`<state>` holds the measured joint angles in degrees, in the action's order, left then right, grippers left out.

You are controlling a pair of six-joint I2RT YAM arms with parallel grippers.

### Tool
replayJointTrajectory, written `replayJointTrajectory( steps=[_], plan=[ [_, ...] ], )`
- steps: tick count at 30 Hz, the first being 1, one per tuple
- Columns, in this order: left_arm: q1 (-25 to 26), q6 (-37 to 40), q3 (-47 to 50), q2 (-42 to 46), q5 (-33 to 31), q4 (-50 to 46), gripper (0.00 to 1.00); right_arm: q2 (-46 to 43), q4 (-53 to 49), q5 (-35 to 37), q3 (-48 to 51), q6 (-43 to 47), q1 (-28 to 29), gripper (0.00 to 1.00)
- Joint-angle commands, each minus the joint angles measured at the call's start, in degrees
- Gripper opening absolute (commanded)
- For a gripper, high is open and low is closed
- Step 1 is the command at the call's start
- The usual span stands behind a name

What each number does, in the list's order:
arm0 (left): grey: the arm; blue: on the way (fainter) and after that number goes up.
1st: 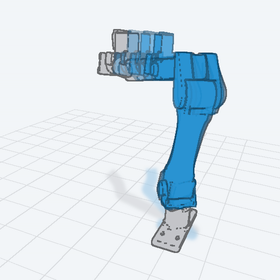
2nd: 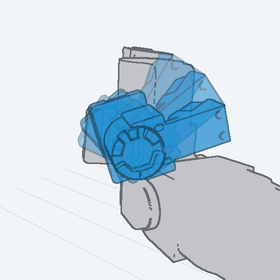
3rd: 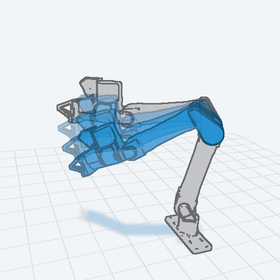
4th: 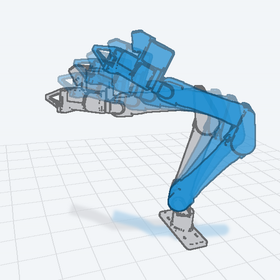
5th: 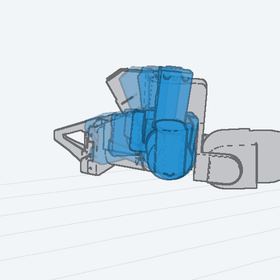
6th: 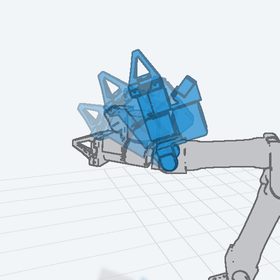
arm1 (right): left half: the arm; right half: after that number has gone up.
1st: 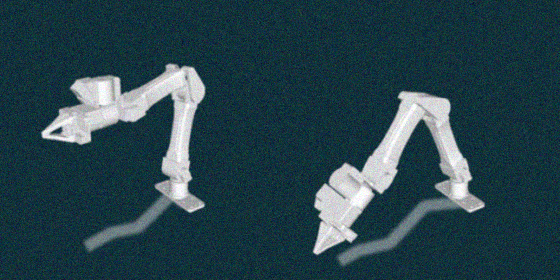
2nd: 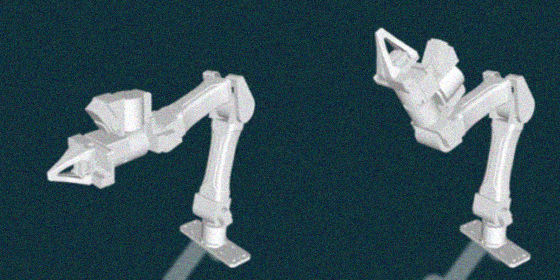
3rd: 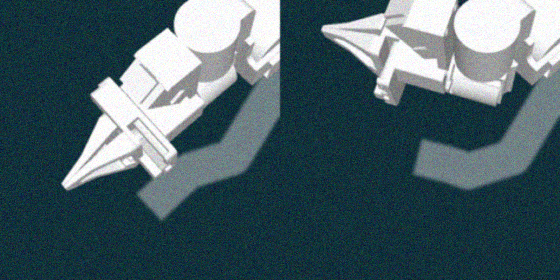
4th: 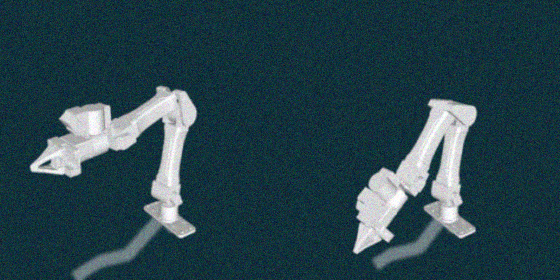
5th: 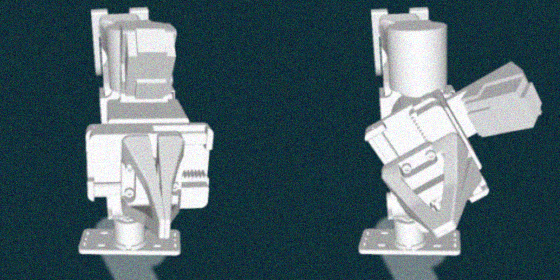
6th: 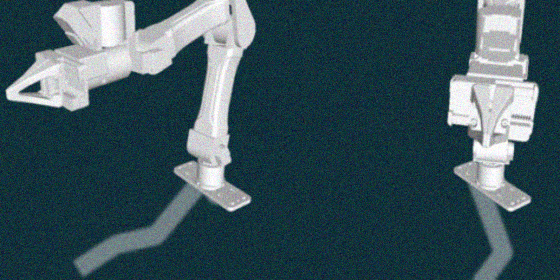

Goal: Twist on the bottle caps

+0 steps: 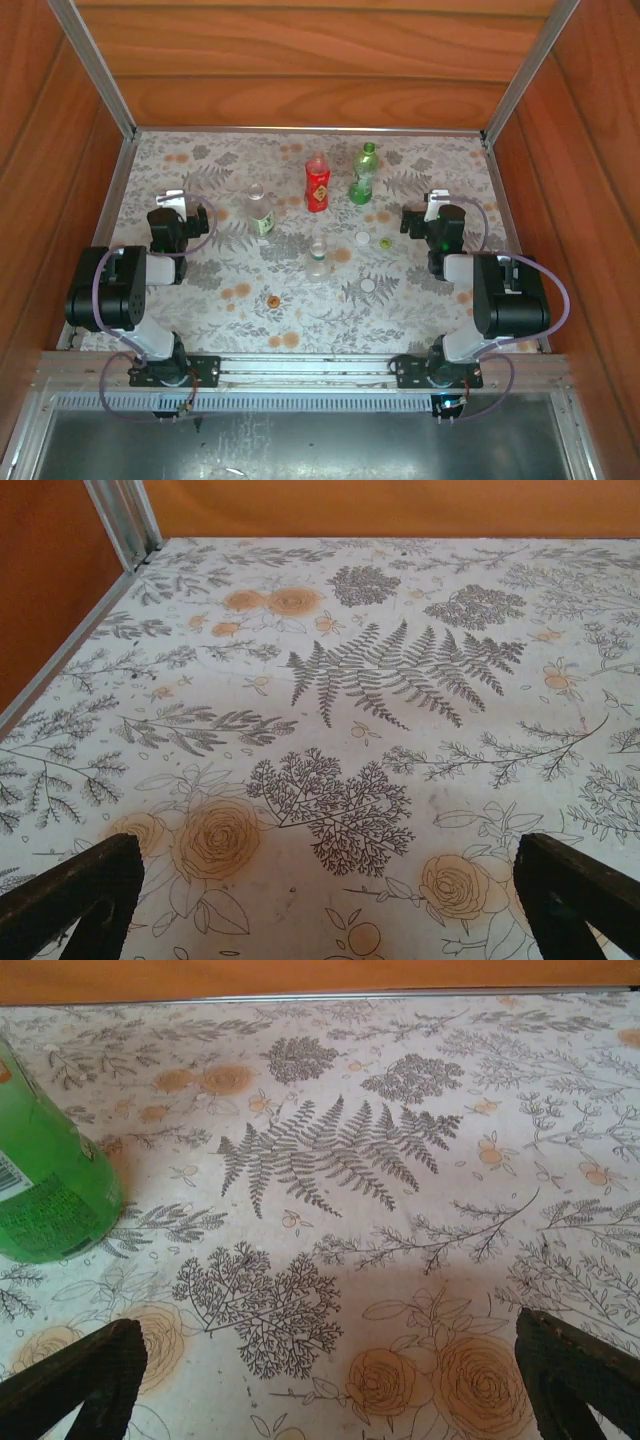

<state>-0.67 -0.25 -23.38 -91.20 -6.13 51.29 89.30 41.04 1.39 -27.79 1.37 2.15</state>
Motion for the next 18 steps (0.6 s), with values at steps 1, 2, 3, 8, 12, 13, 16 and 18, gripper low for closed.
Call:
replayJointTrajectory(
  steps=[1, 2, 3, 8, 12, 13, 16, 18],
  plan=[
    [-0.1, -0.32, 0.69, 1.12, 0.42, -0.72, 1.0, -1.49, -0.5, -0.7, 0.42, -0.21, -0.56, 1.0],
    [-0.08, -0.28, 0.64, 1.11, 0.42, -0.83, 1.0, -1.49, -0.5, -0.68, 0.42, -0.22, -0.49, 1.0],
    [-0.07, -0.31, 0.65, 1.2, 0.42, -0.79, 1.0, -1.41, -0.49, -0.65, 0.4, -0.31, -0.52, 1.0],
    [-0.06, -0.44, 0.64, 1.11, 0.35, -0.83, 1.0, -1.34, -0.43, -0.61, 0.37, -0.4, -0.48, 1.0],
    [-0.19, -0.63, 0.54, 1.0, 0.33, -0.83, 1.0, -1.36, -0.43, -0.6, 0.41, -0.4, -0.48, 1.0],
    [-0.2, -0.63, 0.6, 1.02, 0.41, -0.82, 1.0, -1.41, -0.42, -0.66, 0.45, -0.4, -0.48, 1.0],
    [-0.28, -0.64, 0.47, 0.85, 0.5, -0.84, 1.0, -1.32, -0.43, -0.69, 0.37, -0.4, -0.53, 1.0],
    [-0.29, -0.64, 0.48, 0.99, 0.46, -0.84, 1.0, -1.32, -0.43, -0.72, 0.37, -0.4, -0.57, 1.0]
  ],
)
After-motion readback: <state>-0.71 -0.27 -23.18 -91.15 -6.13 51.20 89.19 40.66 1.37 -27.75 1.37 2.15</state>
